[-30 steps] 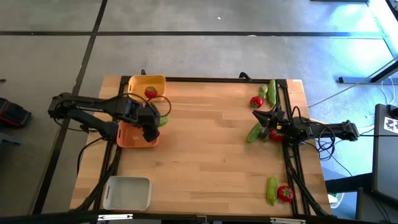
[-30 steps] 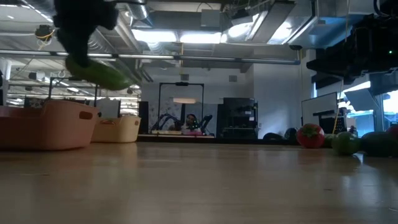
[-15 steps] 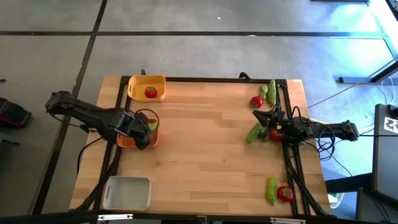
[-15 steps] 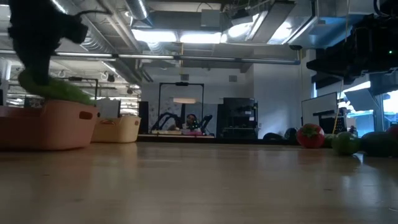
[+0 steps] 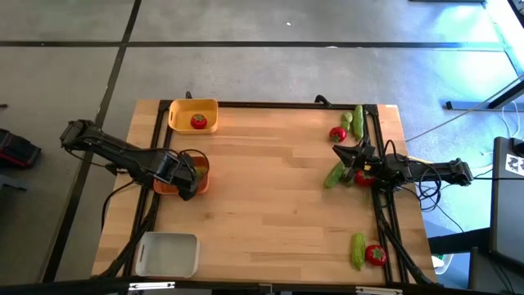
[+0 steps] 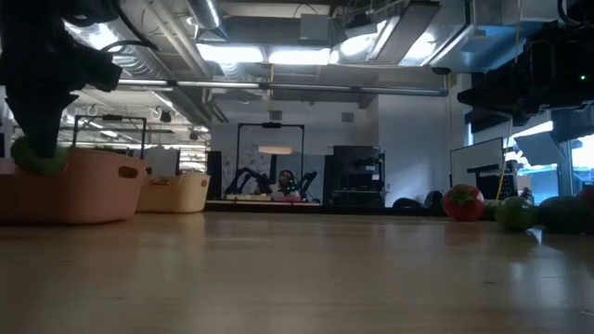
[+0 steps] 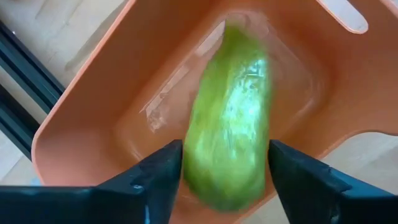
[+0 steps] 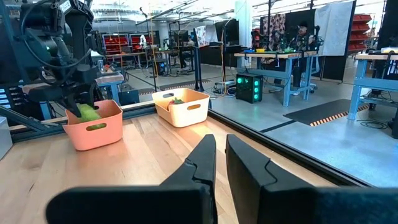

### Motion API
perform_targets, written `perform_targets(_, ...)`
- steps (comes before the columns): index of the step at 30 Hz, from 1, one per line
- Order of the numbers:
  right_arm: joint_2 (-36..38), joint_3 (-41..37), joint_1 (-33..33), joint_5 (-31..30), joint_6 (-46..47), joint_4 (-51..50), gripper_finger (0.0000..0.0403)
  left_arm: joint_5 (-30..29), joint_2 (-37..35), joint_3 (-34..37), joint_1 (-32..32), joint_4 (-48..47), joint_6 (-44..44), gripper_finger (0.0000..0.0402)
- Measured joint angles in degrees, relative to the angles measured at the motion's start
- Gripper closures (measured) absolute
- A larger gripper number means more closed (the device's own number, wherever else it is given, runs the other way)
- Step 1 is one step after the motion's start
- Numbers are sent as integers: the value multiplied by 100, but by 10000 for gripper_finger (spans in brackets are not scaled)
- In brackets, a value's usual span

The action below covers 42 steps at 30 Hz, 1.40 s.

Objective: Sort produce into baskets
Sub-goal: Put the cucumber into the orange bin, then put the tomato into the yellow bin

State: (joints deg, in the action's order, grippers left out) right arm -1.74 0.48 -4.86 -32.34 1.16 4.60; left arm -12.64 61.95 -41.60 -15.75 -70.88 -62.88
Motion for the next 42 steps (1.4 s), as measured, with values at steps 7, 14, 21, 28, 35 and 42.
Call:
perform_targets(7, 0, -1, 2, 0, -1, 0, 368, 67, 0, -3, 2, 16, 5, 127)
perform_targets(14, 2, 1, 2, 0, 1, 0, 368, 123, 0, -416, 11, 26, 240, 126)
perform_targets(21, 0, 1, 0, 0, 0, 49, 368, -179, -4, -1165, 168, 584, 732, 125)
perform_targets(28, 2, 0, 2, 0, 1, 70, 368, -399, -4, -1311, 422, 1948, 1506, 125)
perform_targets(35, 2, -1, 0, -2, 0, 163, 368, -420, -2, -1311, 727, 3248, 2283, 125)
perform_targets(42, 2, 1, 0, -21, -16, 172, 368, -628, -1, -1311, 963, 4082, 3050, 125)
